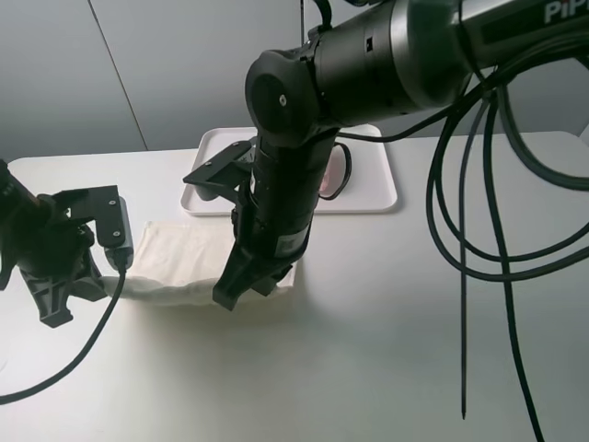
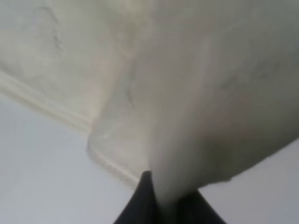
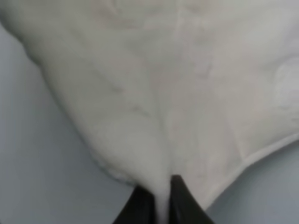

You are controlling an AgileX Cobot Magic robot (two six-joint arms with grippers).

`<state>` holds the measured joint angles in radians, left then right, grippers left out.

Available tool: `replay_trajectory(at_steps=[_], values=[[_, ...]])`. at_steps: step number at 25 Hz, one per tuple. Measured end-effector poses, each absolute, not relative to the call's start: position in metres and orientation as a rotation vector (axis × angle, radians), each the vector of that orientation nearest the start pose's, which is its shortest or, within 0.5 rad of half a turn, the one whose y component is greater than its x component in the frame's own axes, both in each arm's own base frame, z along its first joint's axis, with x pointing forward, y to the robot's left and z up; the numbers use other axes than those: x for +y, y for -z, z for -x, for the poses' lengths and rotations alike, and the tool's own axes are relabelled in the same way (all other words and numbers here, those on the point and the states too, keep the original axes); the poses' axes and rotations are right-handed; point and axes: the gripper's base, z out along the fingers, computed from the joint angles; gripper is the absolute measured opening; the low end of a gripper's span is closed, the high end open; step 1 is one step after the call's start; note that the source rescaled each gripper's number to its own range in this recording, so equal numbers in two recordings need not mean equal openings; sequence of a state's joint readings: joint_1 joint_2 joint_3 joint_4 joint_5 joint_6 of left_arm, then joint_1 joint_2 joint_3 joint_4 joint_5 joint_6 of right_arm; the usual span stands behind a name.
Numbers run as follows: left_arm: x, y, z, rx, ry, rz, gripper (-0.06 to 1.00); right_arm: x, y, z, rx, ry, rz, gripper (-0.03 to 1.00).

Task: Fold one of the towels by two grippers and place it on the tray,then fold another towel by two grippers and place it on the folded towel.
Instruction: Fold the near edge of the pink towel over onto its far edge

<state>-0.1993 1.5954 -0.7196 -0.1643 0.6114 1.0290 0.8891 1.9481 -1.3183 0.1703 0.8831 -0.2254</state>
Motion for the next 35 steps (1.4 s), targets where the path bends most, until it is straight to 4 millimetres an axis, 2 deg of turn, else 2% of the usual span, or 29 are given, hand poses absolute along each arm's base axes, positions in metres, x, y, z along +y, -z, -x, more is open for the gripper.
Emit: replay_trajectory(at_steps=[10, 13, 20, 25, 28, 30, 32, 33, 34, 35], values=[[-0.061, -0.158, -0.266, 2.466, -0.026, -1.205, 0.02, 0.304, -0.172, -0.246, 2.598, -0.275, 1.321, 0.0], [-0.061, -0.156, -0.269, 2.47, -0.03, -1.142, 0.02, 0.303, -0.164, -0.251, 2.592, -0.219, 1.3, 0.0], [-0.062, -0.138, -0.278, 2.514, -0.029, -1.033, 0.02, 0.304, -0.147, -0.262, 2.565, -0.129, 1.249, 0.0], [-0.061, -0.138, -0.285, 2.469, -0.056, -0.972, 0.02, 0.306, -0.146, -0.27, 2.507, -0.103, 1.184, 0.0], [-0.061, -0.14, -0.289, 2.437, -0.071, -0.912, 0.05, 0.306, -0.138, -0.272, 2.51, -0.072, 1.187, 0.0], [-0.061, -0.141, -0.291, 2.424, -0.075, -0.885, 0.19, 0.306, -0.134, -0.273, 2.492, -0.042, 1.215, 0.06], [-0.061, -0.142, -0.292, 2.416, -0.078, -0.868, 0.44, 0.306, -0.131, -0.275, 2.476, -0.023, 1.23, 0.29], [-0.061, -0.143, -0.293, 2.407, -0.081, -0.854, 0.59, 0.306, -0.13, -0.276, 2.475, -0.026, 1.216, 0.43], [-0.061, -0.143, -0.294, 2.4, -0.08, -0.826, 0.74, 0.307, -0.131, -0.276, 2.477, -0.038, 1.182, 0.65], [-0.061, -0.144, -0.295, 2.395, -0.079, -0.796, 0.83, 0.308, -0.131, -0.277, 2.48, -0.047, 1.147, 0.81]])
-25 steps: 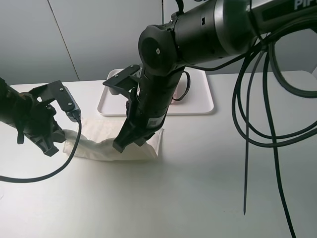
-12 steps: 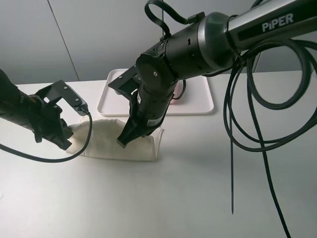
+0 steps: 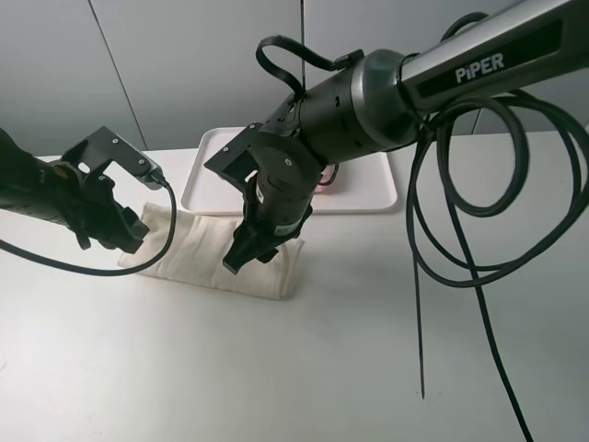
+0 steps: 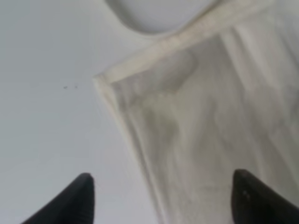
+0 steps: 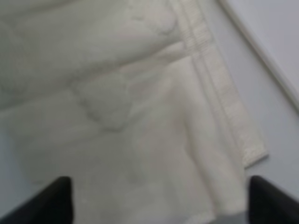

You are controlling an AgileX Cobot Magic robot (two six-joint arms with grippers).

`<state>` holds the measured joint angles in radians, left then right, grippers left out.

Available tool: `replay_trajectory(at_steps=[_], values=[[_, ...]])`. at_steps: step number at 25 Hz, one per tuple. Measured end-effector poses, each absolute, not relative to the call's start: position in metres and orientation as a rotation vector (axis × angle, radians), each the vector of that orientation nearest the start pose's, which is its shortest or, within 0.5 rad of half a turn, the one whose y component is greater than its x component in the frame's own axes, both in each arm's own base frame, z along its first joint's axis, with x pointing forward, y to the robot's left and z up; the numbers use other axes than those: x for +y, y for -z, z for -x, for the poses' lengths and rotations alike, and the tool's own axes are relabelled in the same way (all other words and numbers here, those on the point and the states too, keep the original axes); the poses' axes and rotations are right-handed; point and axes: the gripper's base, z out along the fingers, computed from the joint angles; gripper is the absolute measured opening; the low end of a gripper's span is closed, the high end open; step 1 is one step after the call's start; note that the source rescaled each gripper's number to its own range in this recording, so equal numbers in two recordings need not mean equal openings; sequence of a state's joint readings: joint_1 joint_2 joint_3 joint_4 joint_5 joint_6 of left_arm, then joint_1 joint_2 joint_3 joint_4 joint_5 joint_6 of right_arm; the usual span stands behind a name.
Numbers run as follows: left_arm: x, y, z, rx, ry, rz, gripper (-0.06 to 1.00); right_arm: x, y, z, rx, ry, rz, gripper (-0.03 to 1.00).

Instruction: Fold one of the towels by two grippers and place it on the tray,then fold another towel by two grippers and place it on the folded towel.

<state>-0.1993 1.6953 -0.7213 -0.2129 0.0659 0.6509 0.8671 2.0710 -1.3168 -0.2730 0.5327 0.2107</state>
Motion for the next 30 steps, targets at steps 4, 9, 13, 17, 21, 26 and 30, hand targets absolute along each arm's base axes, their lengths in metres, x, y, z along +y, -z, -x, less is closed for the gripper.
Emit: replay_trajectory(at_steps=[4, 9, 13, 17, 21, 26, 30], values=[[-0.061, -0.146, -0.299, 2.376, -0.072, -0.712, 0.97, 0.305, -0.131, -0.28, 2.534, -0.058, 1.01, 0.99], [-0.05, -0.143, -0.313, 2.549, 0.024, -0.51, 0.97, 0.289, -0.13, -0.286, 2.668, 0.003, 0.916, 1.0], [-0.036, -0.142, -0.338, 2.766, 0.098, -0.326, 0.97, 0.27, -0.136, -0.303, 2.82, -0.099, 0.799, 1.0], [-0.035, -0.153, -0.352, 2.827, 0.095, -0.298, 0.97, 0.263, -0.14, -0.307, 2.893, -0.172, 0.813, 1.0], [-0.032, -0.16, -0.36, 2.85, 0.041, -0.284, 0.97, 0.264, -0.14, -0.303, 2.93, -0.199, 0.837, 1.0], [-0.032, -0.142, -0.37, 2.964, 0.024, -0.291, 0.97, 0.265, -0.143, -0.3, 2.962, -0.221, 0.878, 1.0], [-0.032, -0.127, -0.371, 3.011, 0.019, -0.302, 0.97, 0.263, -0.143, -0.298, 2.984, -0.208, 0.904, 1.0]])
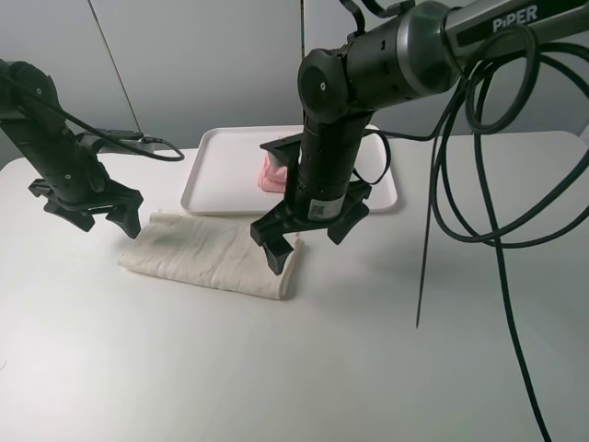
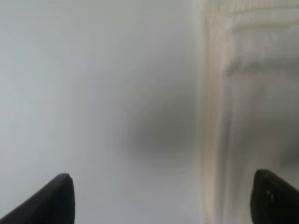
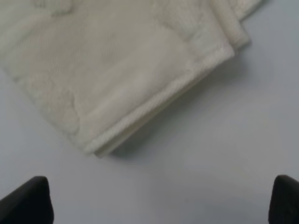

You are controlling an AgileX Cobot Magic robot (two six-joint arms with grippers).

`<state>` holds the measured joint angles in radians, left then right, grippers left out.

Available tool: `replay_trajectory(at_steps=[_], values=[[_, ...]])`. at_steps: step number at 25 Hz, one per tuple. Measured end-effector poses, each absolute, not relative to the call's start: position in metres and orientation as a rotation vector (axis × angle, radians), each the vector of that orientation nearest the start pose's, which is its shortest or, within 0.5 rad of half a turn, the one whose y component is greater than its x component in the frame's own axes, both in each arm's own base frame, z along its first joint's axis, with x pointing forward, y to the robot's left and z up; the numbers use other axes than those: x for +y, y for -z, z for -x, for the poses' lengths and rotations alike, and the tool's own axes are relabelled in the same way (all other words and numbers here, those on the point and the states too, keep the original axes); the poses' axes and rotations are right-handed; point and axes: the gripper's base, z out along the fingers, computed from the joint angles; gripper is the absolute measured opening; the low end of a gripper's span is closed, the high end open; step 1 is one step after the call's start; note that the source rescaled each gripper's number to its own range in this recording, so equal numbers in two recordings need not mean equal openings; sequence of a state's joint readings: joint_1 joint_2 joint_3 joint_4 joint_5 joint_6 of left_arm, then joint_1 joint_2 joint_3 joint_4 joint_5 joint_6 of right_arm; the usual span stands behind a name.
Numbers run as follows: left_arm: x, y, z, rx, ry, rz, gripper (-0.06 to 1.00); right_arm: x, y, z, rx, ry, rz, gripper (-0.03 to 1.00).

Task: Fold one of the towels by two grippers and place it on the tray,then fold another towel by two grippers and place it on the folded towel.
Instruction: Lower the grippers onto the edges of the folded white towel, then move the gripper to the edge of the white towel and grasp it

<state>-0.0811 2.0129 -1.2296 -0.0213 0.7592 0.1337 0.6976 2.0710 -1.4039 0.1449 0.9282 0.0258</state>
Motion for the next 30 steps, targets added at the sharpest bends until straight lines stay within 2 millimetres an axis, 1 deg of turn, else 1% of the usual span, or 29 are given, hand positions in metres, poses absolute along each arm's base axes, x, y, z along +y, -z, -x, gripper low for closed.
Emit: replay_trajectory(at_steps=[10, 17, 20, 22, 26, 28, 30], values=[[-0.03, -0.097, -0.371, 3.086, -0.001, -0.296, 0.97, 0.264, -0.143, -0.296, 2.991, -0.233, 0.927, 1.0], [-0.03, -0.095, -0.373, 3.1, -0.006, -0.271, 0.97, 0.264, -0.143, -0.296, 2.994, -0.24, 0.923, 1.0], [-0.03, -0.095, -0.373, 3.101, -0.01, -0.272, 0.97, 0.265, -0.144, -0.296, 3.004, -0.242, 0.882, 1.0], [-0.03, -0.095, -0.373, 3.102, -0.013, -0.269, 0.97, 0.267, -0.147, -0.298, 3.005, -0.247, 0.841, 1.0], [-0.029, -0.095, -0.373, 3.102, -0.015, -0.268, 0.97, 0.276, -0.152, -0.309, 2.998, -0.266, 0.78, 1.0], [-0.029, -0.095, -0.373, 3.102, -0.017, -0.27, 0.97, 0.281, -0.147, -0.315, 3.025, -0.259, 0.75, 1.0], [-0.029, -0.095, -0.373, 3.103, -0.021, -0.275, 0.98, 0.285, -0.137, -0.32, 3.055, -0.25, 0.726, 1.0]])
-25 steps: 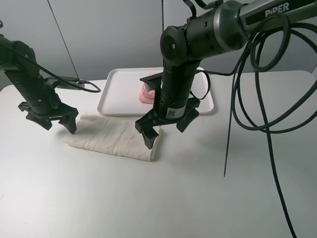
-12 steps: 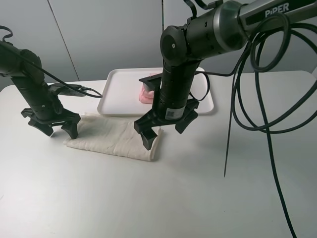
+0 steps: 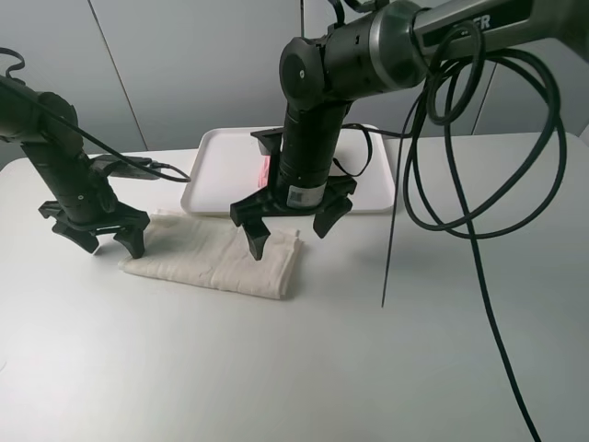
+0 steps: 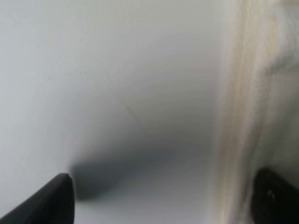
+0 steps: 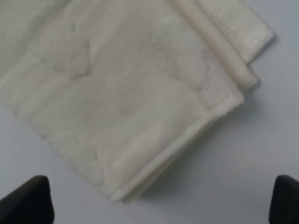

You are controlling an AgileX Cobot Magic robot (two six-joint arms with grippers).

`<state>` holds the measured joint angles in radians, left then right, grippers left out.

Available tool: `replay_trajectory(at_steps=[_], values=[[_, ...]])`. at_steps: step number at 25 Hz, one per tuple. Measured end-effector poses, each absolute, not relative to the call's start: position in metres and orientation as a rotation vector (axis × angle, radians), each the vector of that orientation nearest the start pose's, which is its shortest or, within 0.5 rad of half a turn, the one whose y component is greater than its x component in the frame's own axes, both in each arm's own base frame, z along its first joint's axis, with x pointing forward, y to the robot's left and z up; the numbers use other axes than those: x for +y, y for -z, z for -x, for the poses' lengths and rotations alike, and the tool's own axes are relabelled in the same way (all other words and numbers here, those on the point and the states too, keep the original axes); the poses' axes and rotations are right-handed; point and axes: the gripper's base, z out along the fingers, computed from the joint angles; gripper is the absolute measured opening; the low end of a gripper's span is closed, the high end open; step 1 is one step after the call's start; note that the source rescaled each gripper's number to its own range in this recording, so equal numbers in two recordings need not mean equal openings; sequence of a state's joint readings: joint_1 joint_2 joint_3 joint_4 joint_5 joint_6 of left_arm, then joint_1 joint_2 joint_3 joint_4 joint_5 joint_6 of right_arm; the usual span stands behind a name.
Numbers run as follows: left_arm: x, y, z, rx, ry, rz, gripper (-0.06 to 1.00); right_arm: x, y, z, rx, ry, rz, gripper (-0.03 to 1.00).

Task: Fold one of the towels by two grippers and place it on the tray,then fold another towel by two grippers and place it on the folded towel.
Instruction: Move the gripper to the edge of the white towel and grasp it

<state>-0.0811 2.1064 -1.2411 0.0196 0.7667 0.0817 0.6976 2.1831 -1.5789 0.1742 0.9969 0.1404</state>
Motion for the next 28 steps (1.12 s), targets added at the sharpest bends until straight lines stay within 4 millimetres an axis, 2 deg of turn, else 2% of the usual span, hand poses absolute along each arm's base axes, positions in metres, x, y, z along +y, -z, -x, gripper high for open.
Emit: replay_trajectory(at_steps=[3, 10, 18, 28], values=[[-0.028, -0.095, -0.373, 3.1, -0.036, -0.289, 0.98, 0.288, -0.123, -0.323, 3.098, -0.232, 0.676, 1.0], [-0.027, -0.095, -0.373, 3.098, -0.054, -0.308, 0.98, 0.289, -0.102, -0.323, 3.151, -0.202, 0.627, 0.97], [-0.027, -0.095, -0.373, 3.1, -0.056, -0.31, 0.98, 0.301, -0.102, -0.318, 3.111, -0.255, 0.619, 0.97], [-0.027, -0.095, -0.373, 3.102, -0.059, -0.312, 0.98, 0.302, -0.102, -0.321, 3.081, -0.252, 0.612, 0.96]])
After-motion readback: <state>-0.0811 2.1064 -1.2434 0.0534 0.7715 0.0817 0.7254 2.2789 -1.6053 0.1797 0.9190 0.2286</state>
